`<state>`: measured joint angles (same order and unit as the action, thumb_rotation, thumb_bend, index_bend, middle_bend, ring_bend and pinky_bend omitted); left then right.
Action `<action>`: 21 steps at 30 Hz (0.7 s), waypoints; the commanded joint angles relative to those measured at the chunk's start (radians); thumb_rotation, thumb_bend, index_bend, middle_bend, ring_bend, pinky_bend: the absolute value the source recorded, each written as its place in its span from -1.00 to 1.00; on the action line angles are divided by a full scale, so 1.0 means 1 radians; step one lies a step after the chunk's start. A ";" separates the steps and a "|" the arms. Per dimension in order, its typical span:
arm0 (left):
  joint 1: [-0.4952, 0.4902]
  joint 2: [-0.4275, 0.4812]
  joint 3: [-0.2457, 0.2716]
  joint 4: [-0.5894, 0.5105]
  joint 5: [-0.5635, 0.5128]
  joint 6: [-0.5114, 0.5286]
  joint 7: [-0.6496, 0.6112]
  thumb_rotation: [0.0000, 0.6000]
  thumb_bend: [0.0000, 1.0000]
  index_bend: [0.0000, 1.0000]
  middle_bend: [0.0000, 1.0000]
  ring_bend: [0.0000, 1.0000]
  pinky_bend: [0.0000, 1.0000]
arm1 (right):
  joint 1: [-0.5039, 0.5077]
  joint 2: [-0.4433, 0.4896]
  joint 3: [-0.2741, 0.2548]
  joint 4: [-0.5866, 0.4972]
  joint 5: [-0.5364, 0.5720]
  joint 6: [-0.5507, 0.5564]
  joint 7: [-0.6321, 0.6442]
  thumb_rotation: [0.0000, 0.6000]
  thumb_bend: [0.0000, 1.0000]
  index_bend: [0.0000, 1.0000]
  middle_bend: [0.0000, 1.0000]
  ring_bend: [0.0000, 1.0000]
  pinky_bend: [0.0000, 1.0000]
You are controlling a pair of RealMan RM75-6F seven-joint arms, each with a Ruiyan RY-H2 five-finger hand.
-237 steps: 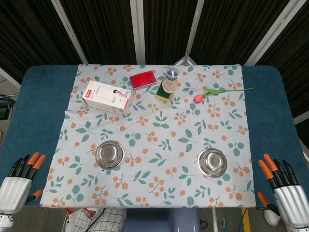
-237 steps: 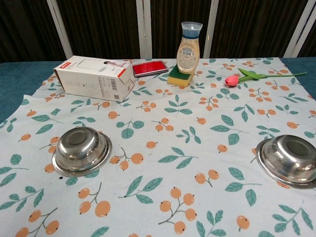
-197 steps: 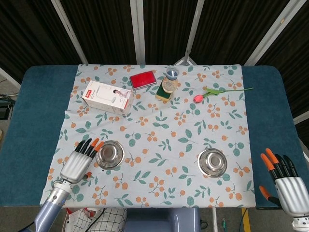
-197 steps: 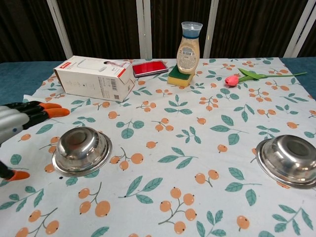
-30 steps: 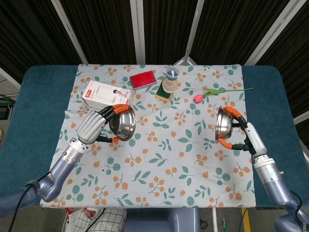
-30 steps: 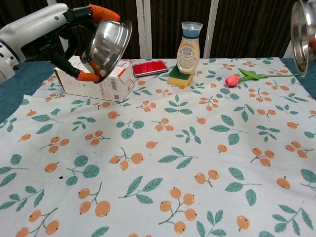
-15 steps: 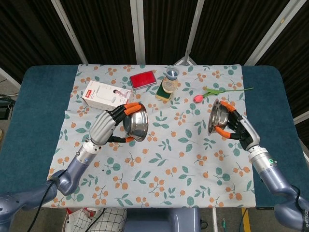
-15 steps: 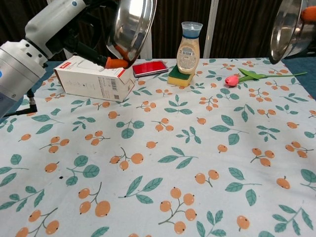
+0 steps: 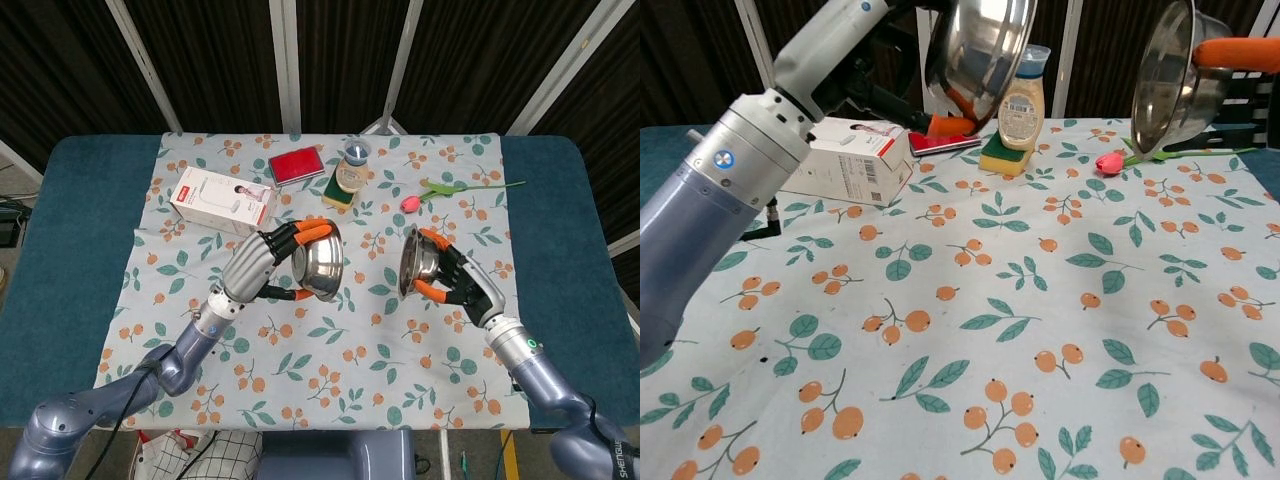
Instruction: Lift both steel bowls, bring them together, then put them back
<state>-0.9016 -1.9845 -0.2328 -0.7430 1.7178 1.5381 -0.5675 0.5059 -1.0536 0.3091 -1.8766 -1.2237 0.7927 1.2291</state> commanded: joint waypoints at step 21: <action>-0.049 -0.080 0.032 0.076 -0.012 0.045 -0.004 1.00 -0.14 -0.02 0.24 0.02 0.43 | -0.008 -0.049 -0.004 -0.253 0.112 0.044 -0.188 1.00 -0.28 1.00 0.98 1.00 1.00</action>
<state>-0.9507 -2.0638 -0.2020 -0.6654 1.7055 1.5813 -0.5733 0.5001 -1.0936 0.3108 -2.1161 -1.1174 0.8320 1.0558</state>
